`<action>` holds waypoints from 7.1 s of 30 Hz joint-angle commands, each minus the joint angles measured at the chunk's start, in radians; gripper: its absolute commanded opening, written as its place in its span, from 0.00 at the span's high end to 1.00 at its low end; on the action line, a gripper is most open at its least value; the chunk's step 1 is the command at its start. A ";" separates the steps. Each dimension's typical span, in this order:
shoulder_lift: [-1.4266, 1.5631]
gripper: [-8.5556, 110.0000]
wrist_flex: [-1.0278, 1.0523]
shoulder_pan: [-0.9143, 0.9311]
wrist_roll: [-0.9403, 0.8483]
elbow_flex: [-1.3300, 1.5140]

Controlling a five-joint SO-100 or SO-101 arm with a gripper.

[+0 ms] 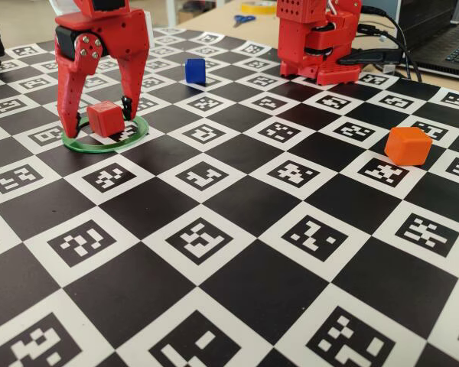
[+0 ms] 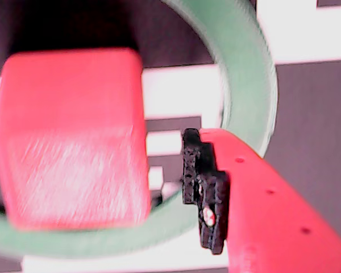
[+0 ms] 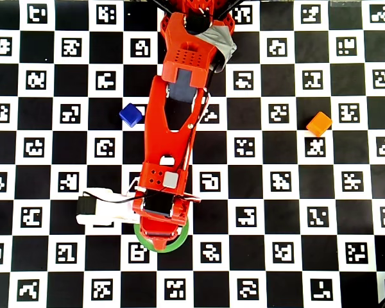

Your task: Grab the red cube then put it in the green circle then put the blue cube on top and finally the orange cube on top

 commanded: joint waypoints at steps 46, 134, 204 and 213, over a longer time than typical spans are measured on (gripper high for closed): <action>1.118 0.57 0.003 0.446 0.078 0.960; 1.098 0.83 -0.411 0.497 0.018 1.439; 0.334 0.85 -0.025 -0.025 -0.092 0.184; 0.341 0.85 -0.115 -0.006 -0.095 0.258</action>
